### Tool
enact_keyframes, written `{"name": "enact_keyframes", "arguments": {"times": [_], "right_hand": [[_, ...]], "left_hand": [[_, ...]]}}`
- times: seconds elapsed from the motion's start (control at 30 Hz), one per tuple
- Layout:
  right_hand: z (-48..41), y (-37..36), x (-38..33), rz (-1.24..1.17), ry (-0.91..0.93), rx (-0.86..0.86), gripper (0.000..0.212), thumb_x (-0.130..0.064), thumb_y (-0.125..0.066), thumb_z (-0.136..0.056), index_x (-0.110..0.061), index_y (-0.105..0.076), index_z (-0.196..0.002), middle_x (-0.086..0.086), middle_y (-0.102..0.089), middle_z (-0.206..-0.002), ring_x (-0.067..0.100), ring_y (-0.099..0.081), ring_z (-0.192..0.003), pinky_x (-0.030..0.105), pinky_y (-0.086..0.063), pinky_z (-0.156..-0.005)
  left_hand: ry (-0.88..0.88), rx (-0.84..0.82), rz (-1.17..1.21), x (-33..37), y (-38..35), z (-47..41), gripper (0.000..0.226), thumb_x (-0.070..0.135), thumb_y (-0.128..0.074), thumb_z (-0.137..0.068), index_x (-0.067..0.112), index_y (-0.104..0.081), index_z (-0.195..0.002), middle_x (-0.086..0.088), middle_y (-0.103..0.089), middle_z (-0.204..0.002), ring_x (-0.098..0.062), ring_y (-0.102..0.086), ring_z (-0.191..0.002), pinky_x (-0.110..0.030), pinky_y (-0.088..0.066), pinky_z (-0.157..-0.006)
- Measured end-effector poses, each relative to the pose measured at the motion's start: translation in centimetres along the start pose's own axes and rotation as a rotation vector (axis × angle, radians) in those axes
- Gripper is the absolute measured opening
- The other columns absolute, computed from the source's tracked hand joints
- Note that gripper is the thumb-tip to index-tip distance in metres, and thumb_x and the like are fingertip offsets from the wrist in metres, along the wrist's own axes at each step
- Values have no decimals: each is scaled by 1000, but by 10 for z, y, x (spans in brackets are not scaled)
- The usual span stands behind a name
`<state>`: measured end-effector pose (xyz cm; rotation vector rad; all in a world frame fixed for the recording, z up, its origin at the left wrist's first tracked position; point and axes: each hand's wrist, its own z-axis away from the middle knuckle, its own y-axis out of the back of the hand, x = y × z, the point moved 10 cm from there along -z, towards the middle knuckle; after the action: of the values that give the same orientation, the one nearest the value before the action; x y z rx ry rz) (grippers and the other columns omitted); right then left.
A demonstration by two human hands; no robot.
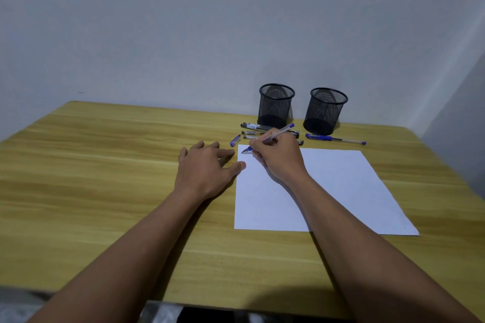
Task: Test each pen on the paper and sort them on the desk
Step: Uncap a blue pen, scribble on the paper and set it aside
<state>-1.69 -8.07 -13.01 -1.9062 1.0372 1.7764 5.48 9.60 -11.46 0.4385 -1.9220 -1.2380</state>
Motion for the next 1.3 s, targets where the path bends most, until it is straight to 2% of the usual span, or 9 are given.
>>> {"name": "enact_keyframes", "arguments": {"times": [0.07,0.2,0.43,0.83,1.07,1.23,1.3], "right_hand": [[1,-1,3,-31,-18,-15,6,-16,-77,-84,-14,-73,-80,8,-72,-71,26,-72,-75,37,-61,-64],[1,3,1,26,3,21,5,-17,-75,-89,-15,-73,-84,9,-72,-72,20,-67,-65,30,-51,-56],[0,5,2,26,-4,31,6,-16,-72,-89,-13,-70,-83,10,-71,-68,21,-63,-60,33,-50,-54],[0,14,-1,45,-4,98,10,-17,-71,-90,-14,-70,-81,10,-70,-68,19,-64,-60,27,-51,-51],[4,11,-5,68,-34,57,9,-10,-70,-87,-7,-68,-79,10,-65,-61,20,-59,-50,26,-44,-45],[6,18,-8,0,-78,104,8,-15,-70,-90,-8,-70,-85,12,-69,-72,21,-61,-61,27,-50,-48],[5,21,-13,-27,-78,102,8,-18,-70,-91,-11,-70,-86,8,-69,-73,20,-61,-63,28,-52,-50]], "left_hand": [[6,-4,-2,-2,-2,-1,56,71,-55,-81,42,-63,-128,3,-52,-146,-27,-31,-145,-52,-19,-115],[11,-15,-7,-6,-5,-3,57,73,-53,-80,45,-61,-128,1,-46,-152,-26,-29,-146,-53,-18,-116],[17,-13,6,-5,-5,-2,57,72,-54,-80,45,-61,-128,1,-46,-152,-26,-29,-147,-52,-18,-117],[16,-8,-1,-6,-5,-3,56,72,-54,-80,44,-61,-128,1,-46,-152,-25,-29,-147,-52,-19,-117],[18,-1,-1,-6,-5,-3,56,72,-54,-80,44,-61,-129,1,-46,-152,-25,-29,-147,-51,-19,-117],[28,-14,-2,-8,-6,-5,58,74,-54,-79,45,-61,-129,2,-46,-152,-25,-28,-147,-52,-19,-117],[34,-17,-8,-8,-6,-6,59,75,-55,-76,45,-64,-126,4,-50,-149,-25,-33,-144,-51,-24,-115]]}}
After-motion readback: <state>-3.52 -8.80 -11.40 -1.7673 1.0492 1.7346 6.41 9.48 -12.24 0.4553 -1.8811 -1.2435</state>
